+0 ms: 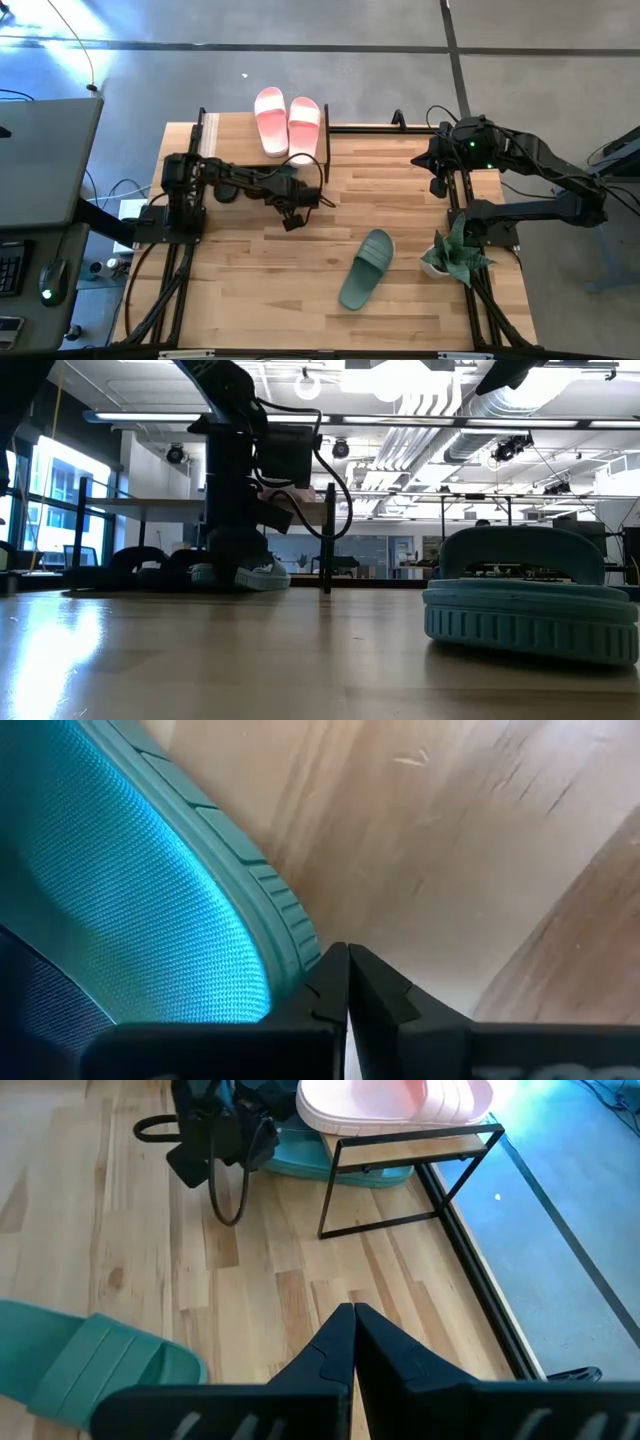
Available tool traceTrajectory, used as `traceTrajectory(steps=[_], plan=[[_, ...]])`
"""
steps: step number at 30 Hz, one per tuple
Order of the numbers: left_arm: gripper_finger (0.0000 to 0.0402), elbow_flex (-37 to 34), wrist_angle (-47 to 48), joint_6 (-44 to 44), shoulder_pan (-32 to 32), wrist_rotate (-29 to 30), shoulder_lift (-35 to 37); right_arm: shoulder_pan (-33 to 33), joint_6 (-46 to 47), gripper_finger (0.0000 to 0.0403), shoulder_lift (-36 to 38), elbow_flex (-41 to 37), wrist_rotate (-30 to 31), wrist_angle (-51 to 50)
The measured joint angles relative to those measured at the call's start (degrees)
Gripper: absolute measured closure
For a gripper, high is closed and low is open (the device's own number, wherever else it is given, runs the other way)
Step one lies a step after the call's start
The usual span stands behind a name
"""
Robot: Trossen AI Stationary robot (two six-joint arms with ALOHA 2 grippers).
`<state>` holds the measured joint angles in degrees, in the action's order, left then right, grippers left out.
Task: Pick and place slides into the shelf
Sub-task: Put the left green slide under the shelf, then put the green slide under the shelf
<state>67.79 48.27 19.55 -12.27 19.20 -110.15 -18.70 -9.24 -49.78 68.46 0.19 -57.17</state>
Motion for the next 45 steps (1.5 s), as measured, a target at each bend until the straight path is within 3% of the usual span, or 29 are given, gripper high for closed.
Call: traceTrajectory(steps=[12, 21, 30, 36, 45], plan=[[0.0401, 0.0, -0.3, -0.3, -1.2, -0.5, 0.0, 0.0, 0.0, 0.0403, 0.0, 0.0, -0.7, 0.0], [0.0398, 0.5, -2.6, -3.0, 1.3, -3.1, 0.0, 0.0, -0.1, 0.0403, 0.0, 0.0, -0.7, 0.0], [0.0314, 0.5, -2.7, -2.3, 1.8, -3.2, 0.0, 0.0, 0.0, 0.0403, 0.0, 0.0, -0.7, 0.0], [0.0259, 0.6, -2.9, -1.1, 2.5, -6.4, 1.3, 0.0, 0.0, 0.0403, 0.0, 0.0, -0.7, -0.2], [0.0245, 0.5, -3.0, 3.1, 6.6, -5.0, 5.8, 0.0, 0.0, 0.0403, 0.0, 0.0, -0.6, -0.7]])
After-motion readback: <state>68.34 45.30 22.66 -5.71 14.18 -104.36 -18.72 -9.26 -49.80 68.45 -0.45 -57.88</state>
